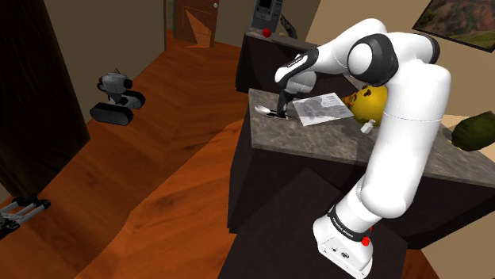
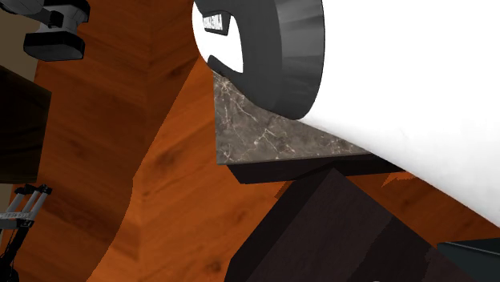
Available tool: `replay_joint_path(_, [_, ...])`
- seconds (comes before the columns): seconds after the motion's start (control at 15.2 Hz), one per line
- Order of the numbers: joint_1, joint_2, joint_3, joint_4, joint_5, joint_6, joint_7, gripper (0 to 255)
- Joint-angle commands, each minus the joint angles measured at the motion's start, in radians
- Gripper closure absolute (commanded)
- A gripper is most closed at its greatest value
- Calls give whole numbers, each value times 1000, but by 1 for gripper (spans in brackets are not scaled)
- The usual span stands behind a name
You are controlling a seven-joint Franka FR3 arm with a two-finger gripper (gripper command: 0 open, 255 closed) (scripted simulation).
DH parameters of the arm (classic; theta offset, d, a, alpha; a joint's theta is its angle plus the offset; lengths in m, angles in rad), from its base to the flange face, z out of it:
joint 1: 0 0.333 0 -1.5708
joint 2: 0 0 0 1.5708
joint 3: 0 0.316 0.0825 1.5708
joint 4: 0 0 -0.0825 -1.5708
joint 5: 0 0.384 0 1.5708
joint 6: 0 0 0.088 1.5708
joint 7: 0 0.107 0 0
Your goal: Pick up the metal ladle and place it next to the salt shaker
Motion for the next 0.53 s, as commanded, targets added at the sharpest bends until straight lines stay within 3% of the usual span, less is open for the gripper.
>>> replay_joint_path(0.0, [9,-21,-10,0,-17,-20,12,255])
replay_joint_path(0.46, [30,-83,-37,21,-69,-94,46,255])
